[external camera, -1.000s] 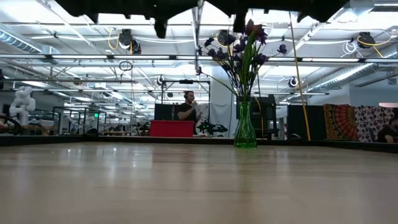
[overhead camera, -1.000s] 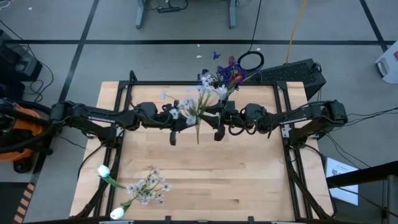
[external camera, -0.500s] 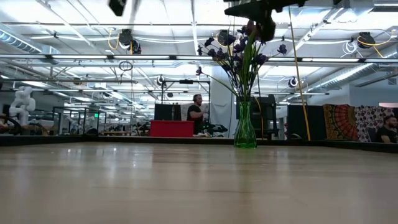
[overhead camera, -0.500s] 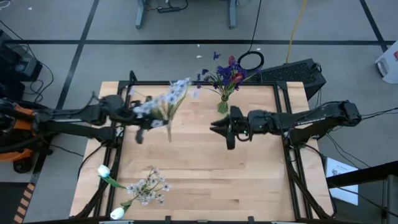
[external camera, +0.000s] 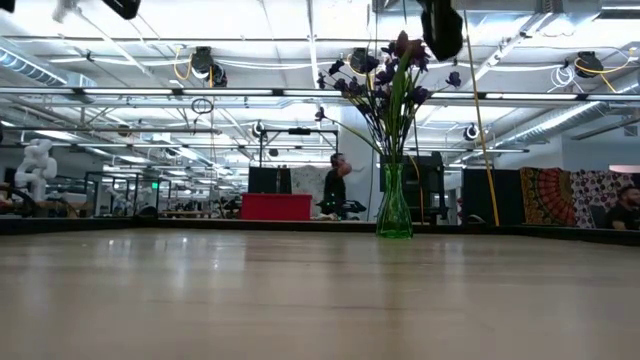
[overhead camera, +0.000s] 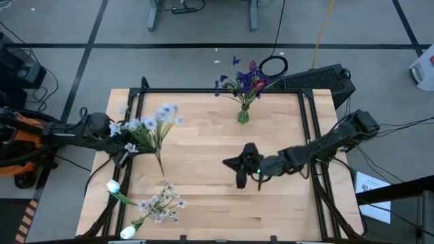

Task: Sort flowers into vase by color
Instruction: Put the white flowers into the transparent flower vase

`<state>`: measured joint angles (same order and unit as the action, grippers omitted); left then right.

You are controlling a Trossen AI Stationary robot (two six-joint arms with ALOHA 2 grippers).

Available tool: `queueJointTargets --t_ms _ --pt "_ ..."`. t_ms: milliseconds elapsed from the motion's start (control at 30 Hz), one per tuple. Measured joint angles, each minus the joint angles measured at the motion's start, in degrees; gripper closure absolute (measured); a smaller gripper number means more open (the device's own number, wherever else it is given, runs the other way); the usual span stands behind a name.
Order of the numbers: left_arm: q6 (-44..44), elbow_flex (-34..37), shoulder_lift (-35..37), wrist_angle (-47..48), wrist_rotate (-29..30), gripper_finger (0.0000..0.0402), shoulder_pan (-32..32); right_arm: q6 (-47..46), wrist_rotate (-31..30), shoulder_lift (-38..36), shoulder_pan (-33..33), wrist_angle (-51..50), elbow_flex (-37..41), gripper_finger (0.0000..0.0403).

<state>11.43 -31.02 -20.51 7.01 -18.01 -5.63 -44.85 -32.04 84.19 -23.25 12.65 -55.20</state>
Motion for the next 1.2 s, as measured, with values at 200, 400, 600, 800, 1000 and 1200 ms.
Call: queueJointTargets --t_ms 200,400,600,800,1000,1200 --pt "1.3 3.4 1.2 -3.5 -0.1 0.0393 -6.7 -4.9 -2.6 9.9 -1.8 -13.6 -14.6 0.0402" --pt "-0.3 3.4 1.2 -3.7 2.0 0.0393 -11.7 -14.1 -1.3 17.9 -2.0 -33.2 -26.3 0.0403" --pt "-1.4 3.4 0.6 -3.7 5.7 0.0393 -14.0 -21.1 5.5 21.9 -1.9 -35.5 -27.0 0.0403" --pt "-1.3 3.4 -1.0 -3.5 7.8 0.0398 -16.9 -18.8 6.5 25.0 -1.9 -36.0 -27.0 0.0403" --pt "0.1 3.4 -1.8 -3.6 11.0 0.04 -20.4 -13.8 6.7 26.6 -1.4 -36.6 -27.0 0.0403" --pt "0.2 3.4 -2.3 -3.6 15.1 0.0401 -23.6 -6.6 6.8 26.6 -1.2 -36.8 -27.0 0.0403"
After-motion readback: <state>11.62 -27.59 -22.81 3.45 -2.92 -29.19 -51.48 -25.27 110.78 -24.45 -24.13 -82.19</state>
